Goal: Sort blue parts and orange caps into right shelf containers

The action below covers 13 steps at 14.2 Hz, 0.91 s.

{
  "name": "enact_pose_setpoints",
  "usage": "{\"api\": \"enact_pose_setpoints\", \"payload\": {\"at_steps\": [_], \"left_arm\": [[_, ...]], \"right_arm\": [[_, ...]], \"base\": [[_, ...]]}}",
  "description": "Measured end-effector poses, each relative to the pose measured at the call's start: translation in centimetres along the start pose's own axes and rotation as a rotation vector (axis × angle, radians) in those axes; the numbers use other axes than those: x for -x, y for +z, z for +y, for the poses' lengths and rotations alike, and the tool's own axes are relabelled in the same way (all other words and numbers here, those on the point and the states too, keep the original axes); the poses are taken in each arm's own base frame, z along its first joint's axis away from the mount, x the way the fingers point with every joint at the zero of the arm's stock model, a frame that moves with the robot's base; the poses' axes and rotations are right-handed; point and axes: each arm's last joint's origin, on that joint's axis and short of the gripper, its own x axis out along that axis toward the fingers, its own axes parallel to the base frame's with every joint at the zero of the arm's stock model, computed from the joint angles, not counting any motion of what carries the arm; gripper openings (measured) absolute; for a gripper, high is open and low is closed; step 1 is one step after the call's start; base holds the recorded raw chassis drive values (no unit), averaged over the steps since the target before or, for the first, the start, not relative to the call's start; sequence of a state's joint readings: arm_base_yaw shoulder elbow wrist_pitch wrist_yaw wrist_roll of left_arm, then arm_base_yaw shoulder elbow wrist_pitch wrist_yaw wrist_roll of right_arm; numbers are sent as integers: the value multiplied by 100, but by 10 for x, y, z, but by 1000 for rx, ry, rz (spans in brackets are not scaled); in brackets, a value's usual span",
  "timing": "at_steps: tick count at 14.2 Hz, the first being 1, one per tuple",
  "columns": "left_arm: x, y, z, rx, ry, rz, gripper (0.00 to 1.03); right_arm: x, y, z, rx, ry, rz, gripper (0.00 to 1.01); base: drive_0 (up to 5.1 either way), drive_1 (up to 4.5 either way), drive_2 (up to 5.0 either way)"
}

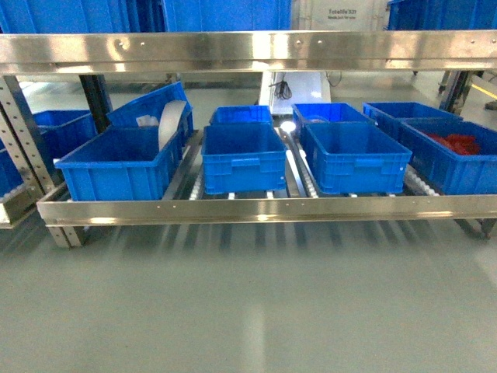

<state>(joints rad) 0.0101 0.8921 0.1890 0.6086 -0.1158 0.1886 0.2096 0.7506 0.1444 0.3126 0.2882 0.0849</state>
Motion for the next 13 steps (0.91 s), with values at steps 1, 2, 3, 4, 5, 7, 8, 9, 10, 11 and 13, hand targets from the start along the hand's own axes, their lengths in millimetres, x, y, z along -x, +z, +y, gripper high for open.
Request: {"api": "enact_pose_setpoints", "payload": {"at_steps": [1,2,3,4,5,7,8,9,10,11,13], "left_arm": [[0,0,0,0,0,2,44],[0,0,0,0,0,3,44],[0,0,0,0,0,2,44],[0,0,0,0,0,2,44],[0,0,0,0,-1,3,44],[0,0,0,-1,-1,3,44],[0,0,0,-1,0,2,44],[0,0,0,0,0,2,44],[0,0,0,0,0,2,44],[0,0,0,0,0,2,44],[0,0,0,0,0,1,44]], "right_arm": [[0,0,0,0,0,1,43],[0,0,0,1,0,2,43],[0,0,0,1,1,2,43],[0,0,0,0,-1,1,43],[0,0,0,1,-1,3,43],[0,0,0,1,0,3,43],[0,0,0,1,0,1,43],[0,0,0,1,-1,1,43],[0,0,0,1,0,3,43],[0,0,0,1,0,1,43],[0,0,0,1,0,2,43]], "base": [[0,0,0],[0,0,0],[0,0,0],[0,0,0],[0,0,0],[0,0,0],[0,0,0],[0,0,0],[0,0,0],[0,0,0],[0,0,0]]}}
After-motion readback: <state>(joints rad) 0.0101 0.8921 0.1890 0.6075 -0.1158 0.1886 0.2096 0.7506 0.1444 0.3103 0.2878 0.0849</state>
